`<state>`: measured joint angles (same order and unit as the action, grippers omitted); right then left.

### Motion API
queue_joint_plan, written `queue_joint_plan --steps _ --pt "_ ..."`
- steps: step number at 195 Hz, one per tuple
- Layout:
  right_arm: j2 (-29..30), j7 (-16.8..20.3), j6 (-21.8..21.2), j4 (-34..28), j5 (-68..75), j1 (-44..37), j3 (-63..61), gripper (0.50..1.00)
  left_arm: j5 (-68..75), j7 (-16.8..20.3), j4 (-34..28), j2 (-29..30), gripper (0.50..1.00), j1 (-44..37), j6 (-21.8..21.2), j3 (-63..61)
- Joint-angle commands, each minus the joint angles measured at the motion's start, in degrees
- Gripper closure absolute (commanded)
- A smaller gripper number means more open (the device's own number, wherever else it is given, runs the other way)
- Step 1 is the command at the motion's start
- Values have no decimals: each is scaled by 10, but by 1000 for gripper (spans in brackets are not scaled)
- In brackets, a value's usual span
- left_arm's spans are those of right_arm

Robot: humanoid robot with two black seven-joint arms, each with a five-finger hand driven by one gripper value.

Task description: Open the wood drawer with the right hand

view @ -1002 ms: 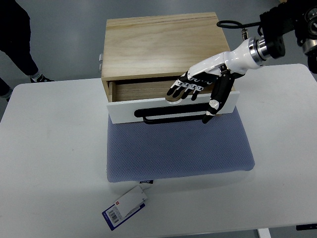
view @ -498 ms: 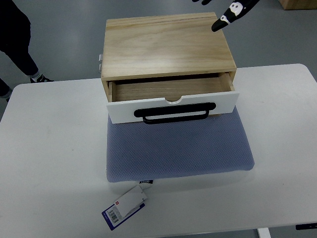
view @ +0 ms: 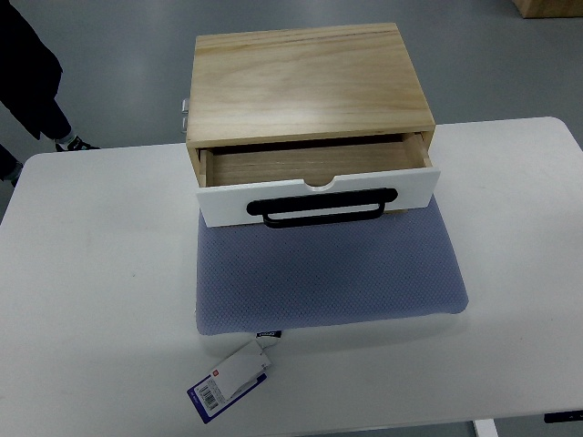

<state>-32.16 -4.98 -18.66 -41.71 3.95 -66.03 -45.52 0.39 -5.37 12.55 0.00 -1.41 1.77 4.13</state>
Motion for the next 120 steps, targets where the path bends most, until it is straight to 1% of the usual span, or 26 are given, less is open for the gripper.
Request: queue_joint_plan --steps 1,9,24,37,78,120 --pt "87 -43 20 84 22 56 -91 554 1 0 0 0 500 0 0 0" --pt "120 -53 20 116 31 70 -128 554 1 0 0 0 500 0 0 0" --pt "166 -55 18 163 32 82 -174 554 1 -1 0 0 500 0 0 0" --pt "188 -56 16 176 32 95 -191 554 1 0 0 0 500 0 0 0" --pt "198 -63 13 176 33 131 -195 554 1 0 0 0 500 0 0 0" --pt "200 -64 13 175 33 132 -195 554 1 -1 0 0 500 0 1 0"
